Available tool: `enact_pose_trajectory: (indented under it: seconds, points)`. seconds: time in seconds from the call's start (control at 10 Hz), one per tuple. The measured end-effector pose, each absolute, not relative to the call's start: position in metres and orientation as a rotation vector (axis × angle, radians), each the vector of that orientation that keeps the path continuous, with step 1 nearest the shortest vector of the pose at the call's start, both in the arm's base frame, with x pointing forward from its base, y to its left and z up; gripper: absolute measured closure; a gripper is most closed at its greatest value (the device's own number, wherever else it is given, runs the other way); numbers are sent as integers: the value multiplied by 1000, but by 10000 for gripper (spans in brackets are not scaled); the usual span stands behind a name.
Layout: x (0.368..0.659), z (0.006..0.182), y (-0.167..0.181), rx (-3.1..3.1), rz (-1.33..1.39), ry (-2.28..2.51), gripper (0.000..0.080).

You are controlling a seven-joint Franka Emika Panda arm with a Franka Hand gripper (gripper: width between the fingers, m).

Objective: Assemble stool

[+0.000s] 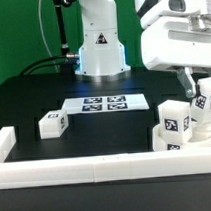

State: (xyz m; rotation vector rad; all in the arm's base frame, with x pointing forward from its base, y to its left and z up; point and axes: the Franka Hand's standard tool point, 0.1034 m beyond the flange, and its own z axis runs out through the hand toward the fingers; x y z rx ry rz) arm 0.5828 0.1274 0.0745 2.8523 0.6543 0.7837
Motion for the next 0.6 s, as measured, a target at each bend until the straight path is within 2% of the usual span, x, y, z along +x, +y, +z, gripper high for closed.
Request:
enact_pose_trajectory:
  seconds: [0.2, 0.6]
  points:
    - [582, 67, 126, 2849, 775, 658, 476]
    - [584, 67, 127, 2834, 815, 662, 476]
